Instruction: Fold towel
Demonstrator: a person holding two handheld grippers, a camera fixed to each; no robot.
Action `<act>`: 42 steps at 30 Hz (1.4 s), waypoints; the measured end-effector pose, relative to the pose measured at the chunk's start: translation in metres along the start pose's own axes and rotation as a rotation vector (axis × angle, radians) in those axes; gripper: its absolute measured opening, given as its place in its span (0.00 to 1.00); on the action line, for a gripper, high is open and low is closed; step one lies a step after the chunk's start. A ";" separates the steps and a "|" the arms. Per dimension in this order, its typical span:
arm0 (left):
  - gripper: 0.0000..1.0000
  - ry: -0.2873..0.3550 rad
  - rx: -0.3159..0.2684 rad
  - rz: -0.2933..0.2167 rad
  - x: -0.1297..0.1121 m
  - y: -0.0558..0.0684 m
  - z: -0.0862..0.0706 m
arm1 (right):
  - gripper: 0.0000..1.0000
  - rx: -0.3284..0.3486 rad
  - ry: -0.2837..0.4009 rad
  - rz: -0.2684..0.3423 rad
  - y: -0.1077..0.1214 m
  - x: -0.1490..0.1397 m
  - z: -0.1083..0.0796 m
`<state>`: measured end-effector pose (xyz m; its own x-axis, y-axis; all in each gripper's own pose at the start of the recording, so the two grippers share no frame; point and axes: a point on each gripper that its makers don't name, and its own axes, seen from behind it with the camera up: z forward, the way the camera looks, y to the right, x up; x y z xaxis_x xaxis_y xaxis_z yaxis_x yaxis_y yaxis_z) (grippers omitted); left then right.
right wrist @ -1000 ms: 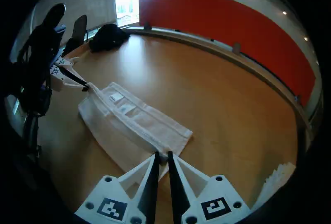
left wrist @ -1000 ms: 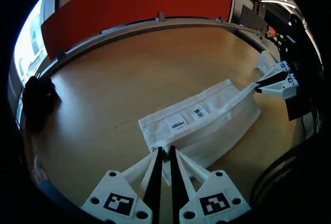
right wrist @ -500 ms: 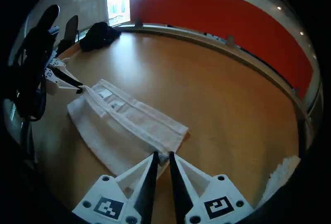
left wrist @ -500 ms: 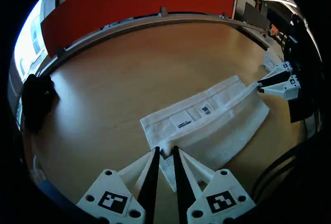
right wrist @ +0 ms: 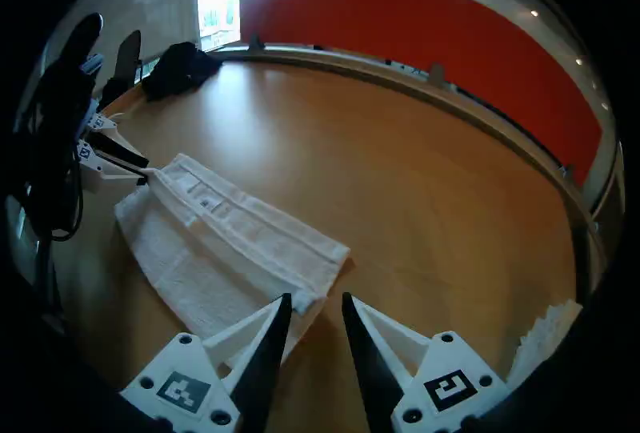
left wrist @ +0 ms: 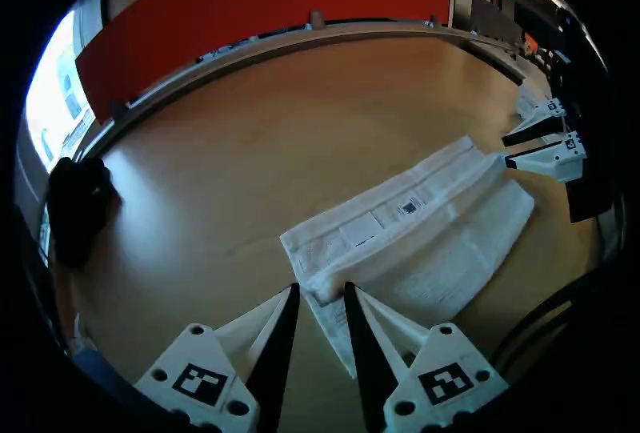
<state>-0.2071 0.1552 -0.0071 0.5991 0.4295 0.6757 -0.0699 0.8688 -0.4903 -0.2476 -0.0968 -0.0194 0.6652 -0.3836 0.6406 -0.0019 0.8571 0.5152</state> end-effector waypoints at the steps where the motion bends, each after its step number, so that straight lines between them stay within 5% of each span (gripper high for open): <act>1: 0.43 0.002 0.004 -0.001 0.001 -0.001 0.000 | 0.49 -0.002 0.002 0.000 0.001 0.001 0.000; 19: 0.49 0.029 0.060 -0.010 0.016 -0.020 -0.003 | 0.62 -0.024 0.028 -0.007 0.011 0.016 0.000; 27: 0.87 0.030 0.043 -0.032 0.015 -0.018 -0.007 | 0.88 -0.041 0.036 -0.003 0.014 0.018 -0.005; 42: 0.92 0.032 0.033 -0.056 0.006 -0.014 -0.021 | 0.89 -0.045 0.046 0.008 0.006 0.008 -0.023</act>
<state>-0.1859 0.1405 -0.0075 0.6276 0.3728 0.6835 -0.0615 0.8989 -0.4338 -0.2246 -0.0870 -0.0245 0.6990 -0.3613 0.6171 0.0252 0.8749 0.4836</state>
